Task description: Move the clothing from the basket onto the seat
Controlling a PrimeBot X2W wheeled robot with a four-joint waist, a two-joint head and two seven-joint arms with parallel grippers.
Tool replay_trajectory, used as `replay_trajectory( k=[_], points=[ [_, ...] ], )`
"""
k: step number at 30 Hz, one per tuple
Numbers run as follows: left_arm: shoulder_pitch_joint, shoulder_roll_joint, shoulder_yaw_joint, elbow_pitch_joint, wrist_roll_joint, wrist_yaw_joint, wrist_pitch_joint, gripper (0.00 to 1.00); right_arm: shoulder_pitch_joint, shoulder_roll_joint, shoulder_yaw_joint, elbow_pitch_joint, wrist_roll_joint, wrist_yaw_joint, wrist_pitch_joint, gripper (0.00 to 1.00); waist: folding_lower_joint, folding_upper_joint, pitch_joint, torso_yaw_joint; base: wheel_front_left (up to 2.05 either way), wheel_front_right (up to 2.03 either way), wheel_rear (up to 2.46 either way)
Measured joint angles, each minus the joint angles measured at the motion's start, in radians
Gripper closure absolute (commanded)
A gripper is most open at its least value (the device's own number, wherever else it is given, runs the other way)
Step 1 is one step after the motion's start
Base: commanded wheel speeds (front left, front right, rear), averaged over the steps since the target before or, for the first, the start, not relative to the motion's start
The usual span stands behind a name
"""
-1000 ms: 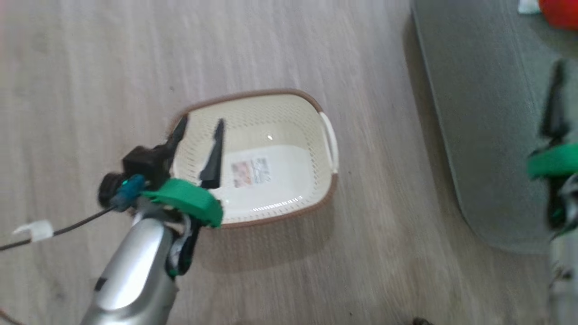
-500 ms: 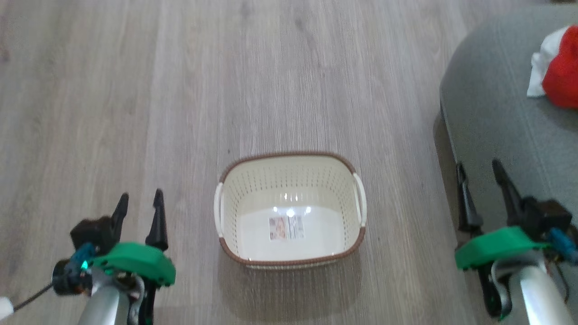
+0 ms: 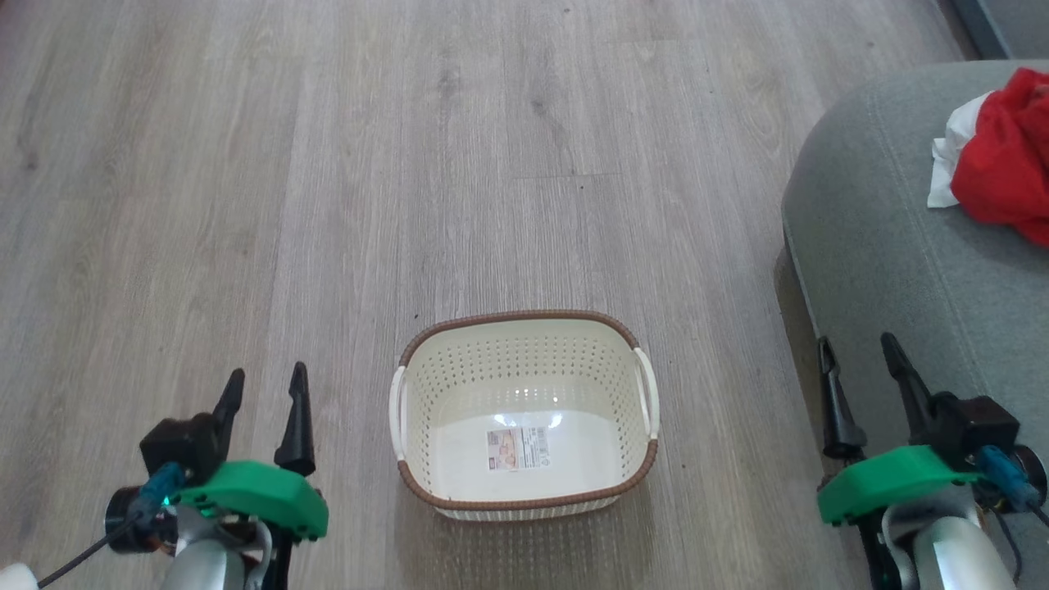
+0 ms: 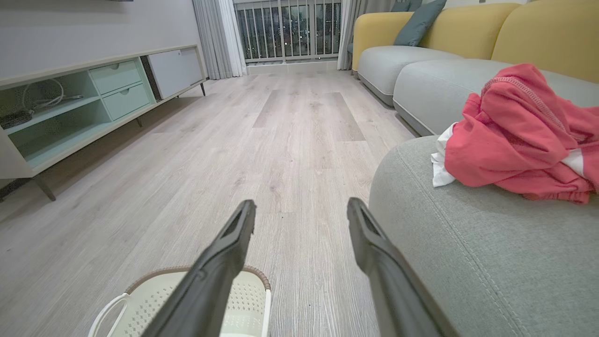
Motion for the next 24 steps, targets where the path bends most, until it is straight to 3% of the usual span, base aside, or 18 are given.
replay_trajectory(
  k=[12, 13, 18, 24],
  points=[
    [0.0, -0.007, 0.008, 0.0, 0.042, -0.037, 0.0, 0.0, 0.002, 0.001, 0.0, 0.007, 0.004, 0.0, 0.0, 0.0, 0.0, 0.0, -0.017, -0.001, 0.0, 0.0, 0.0],
    [0.0, -0.008, 0.008, 0.004, 0.042, -0.037, 0.001, 1.0, 0.002, 0.002, 0.0, 0.011, 0.012, 0.0, 0.0, 1.0, 0.0001, 0.0, -0.019, 0.0, 0.0, 0.0, 0.0],
    [0.048, -0.013, 0.007, 0.071, 0.034, -0.037, 0.011, 1.0, 0.036, 0.006, 0.001, 0.084, 0.019, 0.0, 0.006, 1.0, 0.0001, 0.0, -0.019, 0.0, 0.0, 0.0, 0.0],
    [0.056, -0.014, 0.009, 0.073, -0.031, -0.037, 0.029, 1.0, 0.045, 0.007, 0.0, 0.084, 0.088, 0.0, 0.023, 1.0, 0.0001, 0.0, -0.021, 0.001, 0.0, 0.0, 0.0]
  ],
)
